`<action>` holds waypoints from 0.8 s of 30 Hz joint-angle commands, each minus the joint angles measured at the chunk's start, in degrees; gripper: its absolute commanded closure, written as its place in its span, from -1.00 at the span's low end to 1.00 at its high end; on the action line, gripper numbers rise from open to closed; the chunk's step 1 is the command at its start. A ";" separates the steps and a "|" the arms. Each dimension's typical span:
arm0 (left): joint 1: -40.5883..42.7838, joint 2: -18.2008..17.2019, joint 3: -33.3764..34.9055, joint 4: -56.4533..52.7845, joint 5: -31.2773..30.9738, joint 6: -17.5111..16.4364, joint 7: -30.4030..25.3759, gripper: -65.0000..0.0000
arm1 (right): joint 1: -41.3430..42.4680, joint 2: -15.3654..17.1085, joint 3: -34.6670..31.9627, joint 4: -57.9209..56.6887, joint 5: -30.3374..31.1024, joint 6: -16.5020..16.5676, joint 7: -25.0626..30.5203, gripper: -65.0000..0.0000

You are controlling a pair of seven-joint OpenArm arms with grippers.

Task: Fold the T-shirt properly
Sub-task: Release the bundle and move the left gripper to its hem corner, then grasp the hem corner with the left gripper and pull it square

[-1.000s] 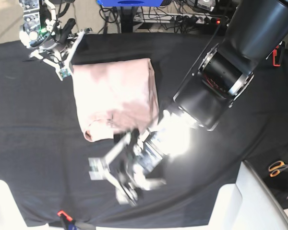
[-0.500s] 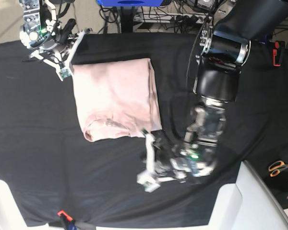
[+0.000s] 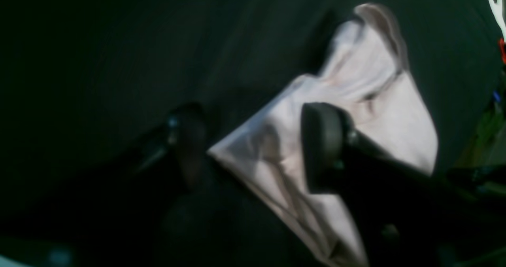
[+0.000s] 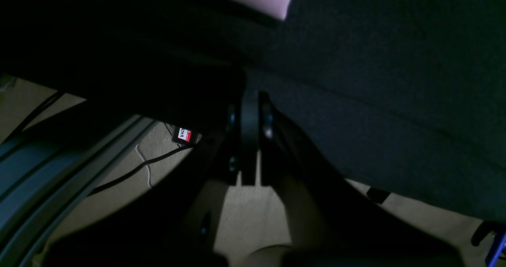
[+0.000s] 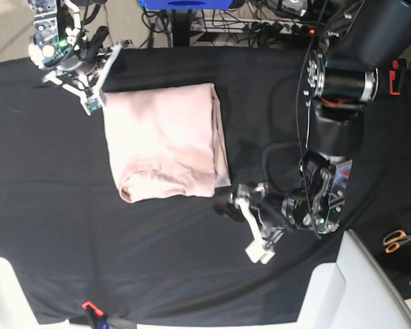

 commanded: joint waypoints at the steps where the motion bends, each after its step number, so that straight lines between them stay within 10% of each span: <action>1: -1.89 0.02 -0.09 0.51 -1.50 0.28 -1.19 0.17 | 0.04 0.19 0.00 0.83 0.37 -0.18 0.51 1.00; 14: -1.54 2.13 0.44 0.42 -1.50 0.98 -0.93 0.33 | -0.14 0.10 0.00 0.83 0.37 -0.18 0.51 1.00; 24: -1.72 3.98 0.44 -3.62 -1.23 0.98 -1.37 -0.06 | -0.31 0.10 0.00 0.83 0.37 -0.18 0.51 1.00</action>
